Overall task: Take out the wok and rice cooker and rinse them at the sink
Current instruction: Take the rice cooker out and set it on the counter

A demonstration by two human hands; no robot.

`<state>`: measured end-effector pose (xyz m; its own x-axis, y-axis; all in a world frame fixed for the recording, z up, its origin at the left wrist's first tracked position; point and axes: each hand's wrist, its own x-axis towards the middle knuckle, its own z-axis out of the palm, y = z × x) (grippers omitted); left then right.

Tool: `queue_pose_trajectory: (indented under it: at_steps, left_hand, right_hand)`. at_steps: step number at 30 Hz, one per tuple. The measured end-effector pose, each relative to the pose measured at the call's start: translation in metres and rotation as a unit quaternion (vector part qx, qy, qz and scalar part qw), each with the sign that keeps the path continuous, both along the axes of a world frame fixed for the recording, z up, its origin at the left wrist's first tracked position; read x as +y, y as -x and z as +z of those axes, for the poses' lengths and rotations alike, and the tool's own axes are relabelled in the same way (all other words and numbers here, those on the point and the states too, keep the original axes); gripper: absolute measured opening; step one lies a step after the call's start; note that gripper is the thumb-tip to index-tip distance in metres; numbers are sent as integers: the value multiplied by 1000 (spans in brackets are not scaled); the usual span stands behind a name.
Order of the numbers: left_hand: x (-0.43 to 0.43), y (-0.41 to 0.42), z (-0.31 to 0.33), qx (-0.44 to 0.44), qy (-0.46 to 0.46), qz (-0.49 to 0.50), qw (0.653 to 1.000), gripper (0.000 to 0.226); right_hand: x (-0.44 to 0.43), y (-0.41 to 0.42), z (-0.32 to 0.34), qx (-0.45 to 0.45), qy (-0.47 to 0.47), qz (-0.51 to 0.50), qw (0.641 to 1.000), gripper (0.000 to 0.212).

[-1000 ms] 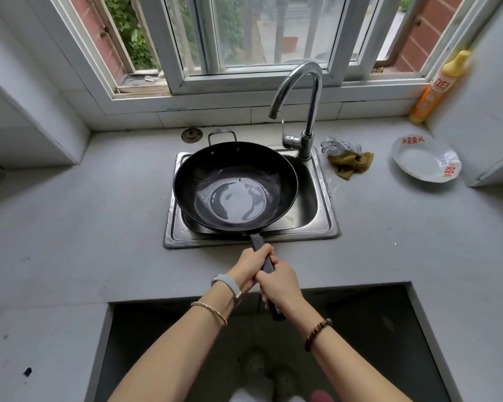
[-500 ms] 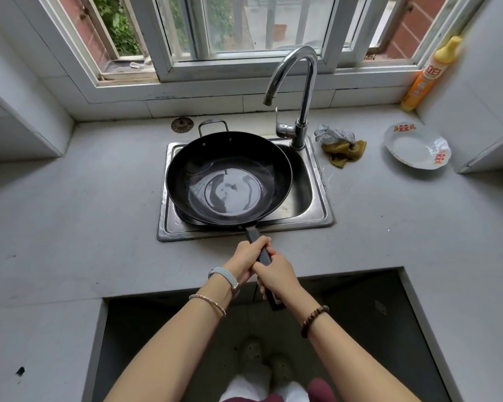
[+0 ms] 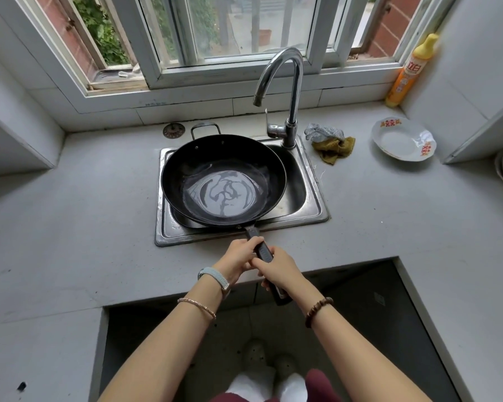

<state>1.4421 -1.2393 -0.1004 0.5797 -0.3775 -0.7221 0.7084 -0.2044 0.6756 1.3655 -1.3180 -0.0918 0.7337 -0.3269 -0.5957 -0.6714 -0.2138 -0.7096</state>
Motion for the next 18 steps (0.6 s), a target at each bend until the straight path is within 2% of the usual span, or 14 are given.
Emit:
queue_pose_trajectory:
  at_steps: [4, 7, 9, 14, 18]
  left_hand:
    - [13, 0, 2, -51, -37, -37, 997, 17]
    - [22, -2, 6, -214, -173, -82, 958, 20]
    - [22, -2, 18, -316, -206, -76, 923, 28]
    - [0, 1, 61, -505, -161, -120, 839, 30]
    - [-32, 12, 83, -600, -127, -169, 771, 36]
  right_hand:
    - [-1, 0, 2, -3, 53, -4, 999, 49]
    - [-6, 5, 10, -41, 122, -42, 991, 57]
    - [-14, 13, 18, -86, 179, -82, 977, 57]
    - [-49, 49, 51, -192, 277, -139, 931, 55]
    - [-77, 98, 78, -203, 332, -206, 898, 59]
